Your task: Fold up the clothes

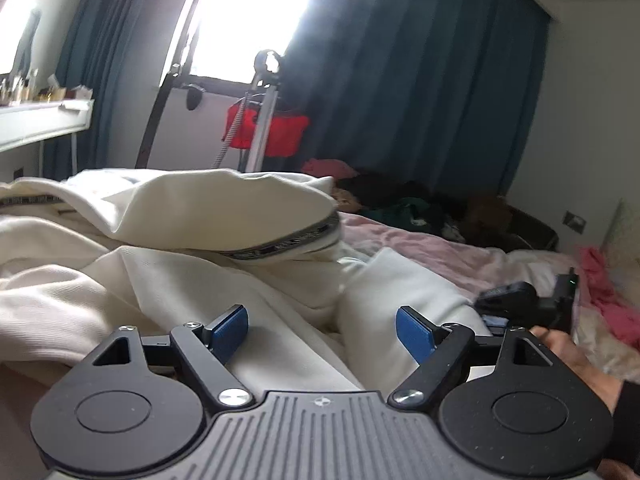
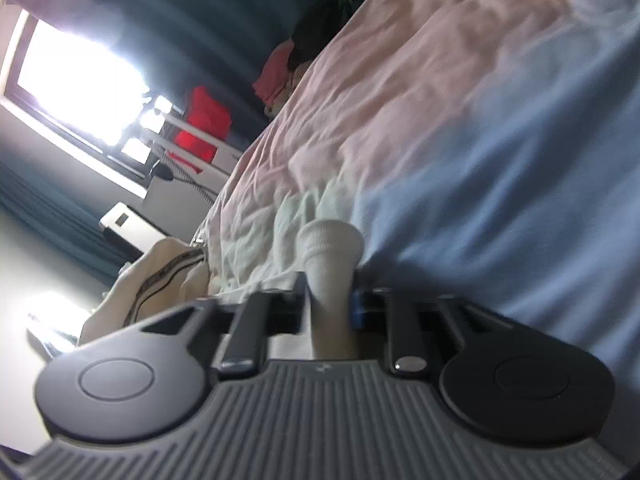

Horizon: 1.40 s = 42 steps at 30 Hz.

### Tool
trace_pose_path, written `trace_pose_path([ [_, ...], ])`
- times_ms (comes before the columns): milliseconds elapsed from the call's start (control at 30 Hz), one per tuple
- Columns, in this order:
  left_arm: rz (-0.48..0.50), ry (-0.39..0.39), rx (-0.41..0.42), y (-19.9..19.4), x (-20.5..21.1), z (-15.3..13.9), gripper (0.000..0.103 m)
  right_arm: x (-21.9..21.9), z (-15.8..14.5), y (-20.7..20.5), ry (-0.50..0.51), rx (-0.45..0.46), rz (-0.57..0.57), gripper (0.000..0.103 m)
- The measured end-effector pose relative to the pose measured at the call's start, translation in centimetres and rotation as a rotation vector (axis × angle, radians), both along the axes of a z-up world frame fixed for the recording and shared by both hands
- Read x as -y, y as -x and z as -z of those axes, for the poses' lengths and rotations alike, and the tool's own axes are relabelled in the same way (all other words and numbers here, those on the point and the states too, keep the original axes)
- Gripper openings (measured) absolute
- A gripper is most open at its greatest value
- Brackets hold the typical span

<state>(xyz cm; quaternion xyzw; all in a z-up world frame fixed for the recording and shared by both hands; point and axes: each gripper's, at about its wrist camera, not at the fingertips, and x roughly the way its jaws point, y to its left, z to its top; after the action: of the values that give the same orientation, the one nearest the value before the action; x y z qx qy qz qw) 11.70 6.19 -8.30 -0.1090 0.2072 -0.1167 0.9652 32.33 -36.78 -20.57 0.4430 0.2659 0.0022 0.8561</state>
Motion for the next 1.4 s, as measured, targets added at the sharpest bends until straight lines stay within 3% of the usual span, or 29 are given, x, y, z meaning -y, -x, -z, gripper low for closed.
trace_pose_path([
  [133, -0.045, 0.095, -0.031, -1.8, -1.2, 0.6, 0.083, 0.1, -2.9, 0.2, 0.085, 0.104, 0.057, 0.007],
  [333, -0.077, 0.157, -0.043, -1.1, -1.9, 0.7, 0.083, 6.4, -8.4, 3.9, 0.131, 0.282, 0.283, 0.006],
  [433, -0.141, 0.119, -0.065, -1.0, -1.6, 0.7, 0.083, 11.2, -9.0, 7.6, 0.153, 0.286, 0.45, 0.006],
  [500, -0.199, 0.164, -0.104, -0.8, -2.6, 0.9, 0.083, 14.2, -8.1, 10.1, 0.133, 0.242, 0.549, 0.006],
  [600, -0.307, 0.314, -0.202, 0.1, -5.9, 1.3, 0.084, 17.8, -5.1, 13.5, -0.014, 0.136, 0.673, 0.007],
  [667, -0.39, 0.451, -0.284, 1.4, -8.8, 2.0, 0.086, 19.1, -1.9, 15.5, -0.239, 0.079, 0.754, 0.007],
  [700, -0.427, 0.477, -0.307, 2.0, -10.1, 2.4, 0.086, 19.2, -0.4, 16.4, -0.354, 0.054, 0.789, 0.007],
  [733, -0.464, 0.501, -0.329, 2.5, -11.3, 2.7, 0.087, 19.4, 0.4, 17.2, -0.404, 0.025, 0.807, 0.007],
  [800, -0.555, 0.524, -0.363, 3.1, -13.5, 3.3, 0.087, 19.2, 0.1, 17.6, -0.346, -0.005, 0.791, 0.007],
  [833, -0.601, 0.583, -0.371, 3.5, -14.8, 3.8, 0.087, 19.2, -0.4, 17.6, -0.323, -0.001, 0.782, 0.007],
  [933, -0.705, 0.724, -0.329, 4.3, -17.8, 4.7, 0.086, 18.7, -1.5, 17.7, -0.266, 0.014, 0.761, 0.007],
  [1000, -0.78, 0.744, -0.293, 4.4, -19.1, 4.7, 0.082, 18.4, -1.9, 18.1, -0.236, 0.015, 0.752, 0.007],
  [1100, -0.879, 0.693, -0.311, 3.4, -20.6, 3.8, 0.072, 18.1, -1.9, 18.7, -0.209, -0.002, 0.749, 0.007],
  [1133, -0.9, 0.674, -0.327, 2.8, -21.2, 3.4, 0.065, 17.9, -2.0, 18.8, -0.183, -0.009, 0.745, 0.007],
  [1167, -0.91, 0.674, -0.333, 2.5, -21.9, 3.1, 0.048, 17.8, -2.1, 18.8, -0.156, -0.015, 0.74, 0.007],
  [1267, -0.905, 0.706, -0.353, 2.4, -24.3, 2.2, 0.032, 17.6, -2.4, 18.8, -0.079, -0.033, 0.734, 0.007],
  [1400, -0.947, 0.651, -0.262, 5.2, -27.4, -2.7, 0.028, 17.5, -3.0, 19.3, -0.035, -0.026, 0.748, 0.007],
])
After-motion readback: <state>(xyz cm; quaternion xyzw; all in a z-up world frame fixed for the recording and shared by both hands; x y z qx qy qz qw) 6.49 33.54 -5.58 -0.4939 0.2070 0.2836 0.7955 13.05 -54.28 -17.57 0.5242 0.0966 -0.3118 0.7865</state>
